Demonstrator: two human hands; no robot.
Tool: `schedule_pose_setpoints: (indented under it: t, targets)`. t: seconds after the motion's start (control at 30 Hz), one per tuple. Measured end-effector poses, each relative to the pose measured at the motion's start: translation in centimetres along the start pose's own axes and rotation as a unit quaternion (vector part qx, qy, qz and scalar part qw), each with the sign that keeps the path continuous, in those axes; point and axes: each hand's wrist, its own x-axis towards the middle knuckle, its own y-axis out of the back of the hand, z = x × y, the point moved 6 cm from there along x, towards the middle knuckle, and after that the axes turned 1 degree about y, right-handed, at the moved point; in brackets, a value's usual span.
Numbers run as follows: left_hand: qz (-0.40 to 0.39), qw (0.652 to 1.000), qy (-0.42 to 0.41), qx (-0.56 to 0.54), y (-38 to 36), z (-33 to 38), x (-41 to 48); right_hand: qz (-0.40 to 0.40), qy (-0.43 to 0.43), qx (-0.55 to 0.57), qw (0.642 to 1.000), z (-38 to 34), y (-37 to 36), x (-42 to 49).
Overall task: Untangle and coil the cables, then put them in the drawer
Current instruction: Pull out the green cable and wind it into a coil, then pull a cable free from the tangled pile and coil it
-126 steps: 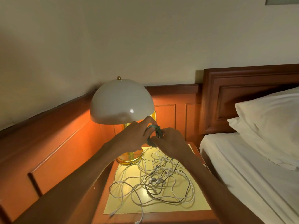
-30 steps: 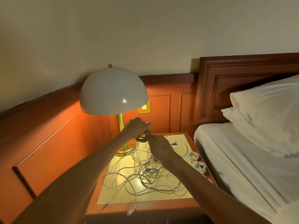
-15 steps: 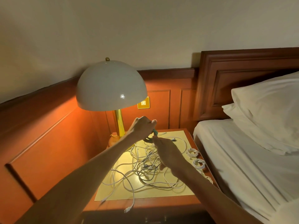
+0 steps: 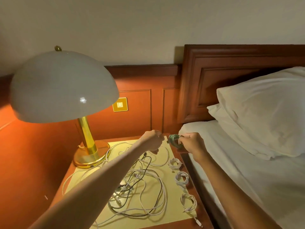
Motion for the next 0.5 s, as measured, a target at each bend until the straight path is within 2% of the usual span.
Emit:
schedule_pose_setpoints:
  t: [0.03,0.1,0.2,0.33,0.5]
  targets:
    - [0.008,0.996,-0.023,0.085,-0.5,-0.4,1.1,0.006,-0.038,0.008,0.999,1.5,0.0,1.7]
    - [-0.012,0.966,-0.062,0.249,-2.7,-1.4,2.6,0.008,-0.113,0.040,0.993,4.4,0.0,4.5]
    - [-0.054,0.912,-0.088,0.398,-6.3,-3.5,3.7,0.008,-0.158,-0.015,0.987,7.4,-1.0,7.0]
    - [-0.053,0.889,-0.091,0.446,-7.2,-5.4,5.1,-0.002,-0.160,-0.091,0.983,9.6,-3.2,9.0]
    - [0.003,0.876,-0.097,0.472,-5.9,-6.0,6.1,-0.028,-0.129,-0.117,0.984,10.5,-6.1,10.1]
